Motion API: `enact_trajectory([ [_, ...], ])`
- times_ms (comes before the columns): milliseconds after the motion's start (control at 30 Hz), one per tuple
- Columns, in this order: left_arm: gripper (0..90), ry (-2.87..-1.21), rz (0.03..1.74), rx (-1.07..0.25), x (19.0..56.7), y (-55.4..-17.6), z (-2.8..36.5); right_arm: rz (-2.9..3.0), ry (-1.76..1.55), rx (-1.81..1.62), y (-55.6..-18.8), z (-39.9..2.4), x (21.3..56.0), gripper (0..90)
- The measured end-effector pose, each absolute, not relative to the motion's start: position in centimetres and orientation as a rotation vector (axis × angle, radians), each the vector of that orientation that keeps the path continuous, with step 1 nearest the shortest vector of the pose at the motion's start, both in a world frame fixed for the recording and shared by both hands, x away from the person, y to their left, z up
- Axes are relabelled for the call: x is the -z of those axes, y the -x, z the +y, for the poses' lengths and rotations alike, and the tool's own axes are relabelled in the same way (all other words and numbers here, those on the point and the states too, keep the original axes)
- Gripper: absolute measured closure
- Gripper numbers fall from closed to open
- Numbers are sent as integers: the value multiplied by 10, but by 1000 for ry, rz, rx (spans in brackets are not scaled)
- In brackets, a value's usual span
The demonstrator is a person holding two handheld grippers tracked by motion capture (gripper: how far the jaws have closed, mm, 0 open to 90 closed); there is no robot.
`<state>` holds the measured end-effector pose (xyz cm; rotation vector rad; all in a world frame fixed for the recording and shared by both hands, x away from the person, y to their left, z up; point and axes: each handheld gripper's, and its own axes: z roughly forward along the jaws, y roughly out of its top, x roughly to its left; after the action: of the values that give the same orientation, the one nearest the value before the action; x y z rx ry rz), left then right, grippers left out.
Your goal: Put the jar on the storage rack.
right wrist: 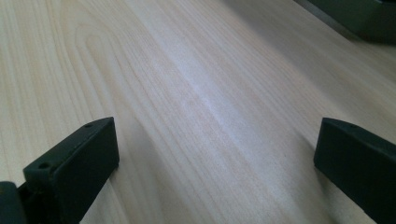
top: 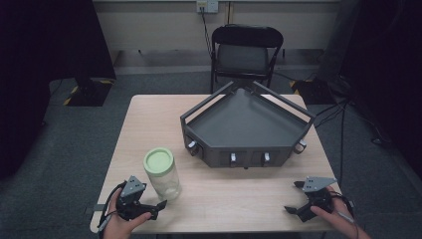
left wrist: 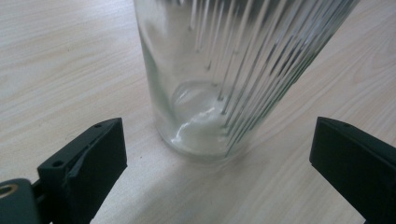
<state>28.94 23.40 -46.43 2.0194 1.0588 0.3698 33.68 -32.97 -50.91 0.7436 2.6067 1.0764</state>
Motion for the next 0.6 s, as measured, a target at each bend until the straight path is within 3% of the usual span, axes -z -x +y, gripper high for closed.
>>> enact_trajectory([
  [600,27,-1950,997,-354,437,-293,229,2607,-743,-1076,-337,-330,509,0],
])
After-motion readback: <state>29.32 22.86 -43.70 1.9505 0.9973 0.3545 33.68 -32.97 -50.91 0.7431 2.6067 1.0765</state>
